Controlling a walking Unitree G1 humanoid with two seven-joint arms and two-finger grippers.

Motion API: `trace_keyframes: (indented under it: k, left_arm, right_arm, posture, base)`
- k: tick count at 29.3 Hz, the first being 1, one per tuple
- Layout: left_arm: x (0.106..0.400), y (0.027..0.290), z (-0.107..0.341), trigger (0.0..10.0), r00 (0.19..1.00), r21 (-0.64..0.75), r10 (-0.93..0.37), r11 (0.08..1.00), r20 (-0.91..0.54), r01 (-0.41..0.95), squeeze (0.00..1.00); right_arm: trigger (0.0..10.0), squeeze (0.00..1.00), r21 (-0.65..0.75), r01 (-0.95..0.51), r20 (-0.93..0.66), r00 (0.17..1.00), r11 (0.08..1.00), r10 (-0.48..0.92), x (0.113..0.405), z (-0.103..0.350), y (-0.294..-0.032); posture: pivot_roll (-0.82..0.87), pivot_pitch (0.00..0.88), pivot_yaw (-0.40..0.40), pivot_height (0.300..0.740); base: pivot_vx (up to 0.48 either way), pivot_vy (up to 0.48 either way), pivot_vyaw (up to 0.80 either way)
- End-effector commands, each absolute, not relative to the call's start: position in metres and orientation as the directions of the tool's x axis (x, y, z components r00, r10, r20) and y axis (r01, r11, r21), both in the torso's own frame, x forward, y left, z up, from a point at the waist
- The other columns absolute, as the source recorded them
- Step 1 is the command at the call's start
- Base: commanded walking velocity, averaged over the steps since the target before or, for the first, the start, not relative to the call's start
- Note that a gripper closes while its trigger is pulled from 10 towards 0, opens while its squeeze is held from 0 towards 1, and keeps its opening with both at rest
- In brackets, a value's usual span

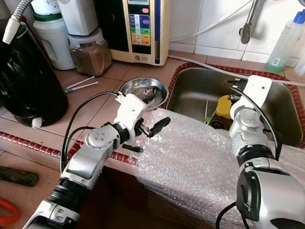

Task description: Kitchen organization

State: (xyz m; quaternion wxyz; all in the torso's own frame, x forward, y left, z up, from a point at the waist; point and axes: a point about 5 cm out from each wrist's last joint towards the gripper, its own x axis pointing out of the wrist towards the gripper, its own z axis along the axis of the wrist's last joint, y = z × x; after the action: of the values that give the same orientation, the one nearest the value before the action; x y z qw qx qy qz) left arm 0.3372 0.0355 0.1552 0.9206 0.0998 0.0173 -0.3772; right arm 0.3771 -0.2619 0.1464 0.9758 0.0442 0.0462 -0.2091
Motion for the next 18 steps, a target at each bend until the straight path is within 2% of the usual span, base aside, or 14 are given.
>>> trace_keyframes:
  k: [1, 3, 4, 5, 6, 7, 8, 9, 10, 14, 18]
  left_arm:
    - [0.343, 0.039, 0.161, 10.0, 0.748, 0.172, -0.656, 0.730, -0.098, 0.662, 0.00]
    - [0.345, 0.044, 0.163, 10.0, 0.786, 0.163, -0.614, 0.771, -0.070, 0.616, 0.00]
    - [0.351, 0.055, 0.168, 10.0, 0.862, 0.135, -0.507, 0.852, -0.023, 0.505, 0.00]
    - [0.353, 0.061, 0.171, 10.0, 0.894, 0.153, -0.447, 0.884, -0.001, 0.442, 0.00]
    - [0.353, 0.061, 0.171, 10.0, 0.894, 0.153, -0.447, 0.884, -0.001, 0.442, 0.00]
    - [0.354, 0.067, 0.176, 10.0, 0.920, 0.185, -0.391, 0.906, 0.023, 0.380, 0.00]
    - [0.354, 0.072, 0.182, 10.0, 0.938, 0.207, -0.343, 0.923, 0.053, 0.325, 0.00]
    - [0.353, 0.075, 0.186, 10.0, 0.947, 0.217, -0.314, 0.931, 0.071, 0.293, 0.00]
    - [0.352, 0.078, 0.191, 10.0, 0.956, 0.220, -0.279, 0.942, 0.094, 0.253, 0.00]
    - [0.350, 0.099, 0.201, 10.0, 0.978, 0.151, -0.153, 0.980, 0.142, 0.132, 0.00]
    - [0.346, 0.101, 0.204, 10.0, 0.964, 0.110, -0.200, 0.977, 0.177, 0.183, 0.00]
  right_arm:
    - [10.0, 1.00, 0.095, 0.401, -0.118, 0.913, 0.911, -0.389, 0.378, 0.145, -0.259]
    - [10.0, 1.00, 0.096, 0.364, -0.099, 0.930, 0.926, -0.355, 0.379, 0.148, -0.254]
    - [10.0, 1.00, 0.078, 0.306, -0.053, 0.952, 0.949, -0.303, 0.382, 0.152, -0.245]
    - [10.0, 1.00, 0.064, 0.281, -0.032, 0.960, 0.958, -0.279, 0.383, 0.154, -0.241]
    - [10.0, 1.00, 0.064, 0.281, -0.032, 0.960, 0.958, -0.279, 0.383, 0.154, -0.241]
    - [10.0, 1.00, 0.040, 0.250, -0.014, 0.968, 0.968, -0.249, 0.384, 0.156, -0.238]
    - [10.0, 0.94, 0.007, 0.230, 0.004, 0.973, 0.973, -0.230, 0.384, 0.158, -0.236]
    - [10.0, 0.94, -0.015, 0.219, 0.014, 0.976, 0.976, -0.219, 0.384, 0.159, -0.236]
    - [10.0, 0.00, -0.022, 0.208, 0.030, 0.978, 0.978, -0.207, 0.384, 0.162, -0.237]
    - [10.0, 0.00, -0.016, 0.182, 0.080, 0.980, 0.983, -0.180, 0.384, 0.176, -0.244]
    - [10.0, 0.00, -0.023, 0.179, 0.097, 0.980, 0.983, -0.176, 0.384, 0.181, -0.245]
  posture:
    - [0.02, 0.000, 0.004, 0.740]
    - [0.02, 0.000, 0.001, 0.740]
    - [0.02, 0.000, 0.000, 0.740]
    - [0.02, 0.000, -0.001, 0.740]
    - [0.02, 0.000, -0.001, 0.740]
    - [0.02, 0.000, -0.001, 0.740]
    - [0.02, 0.000, -0.003, 0.740]
    - [0.02, 0.000, -0.003, 0.740]
    - [0.02, 0.000, -0.007, 0.740]
    - [0.02, 0.000, -0.009, 0.740]
    - [0.02, 0.000, -0.011, 0.740]
  base:
    - [0.000, 0.000, 0.00]
    - [0.000, 0.000, 0.00]
    - [0.000, 0.000, 0.00]
    - [0.000, 0.000, 0.00]
    - [0.000, 0.000, 0.00]
    - [0.000, 0.000, 0.00]
    - [0.000, 0.000, 0.00]
    - [0.000, 0.000, 0.00]
    - [0.000, 0.000, 0.00]
    - [0.000, 0.000, 0.00]
    - [0.000, 0.000, 0.00]
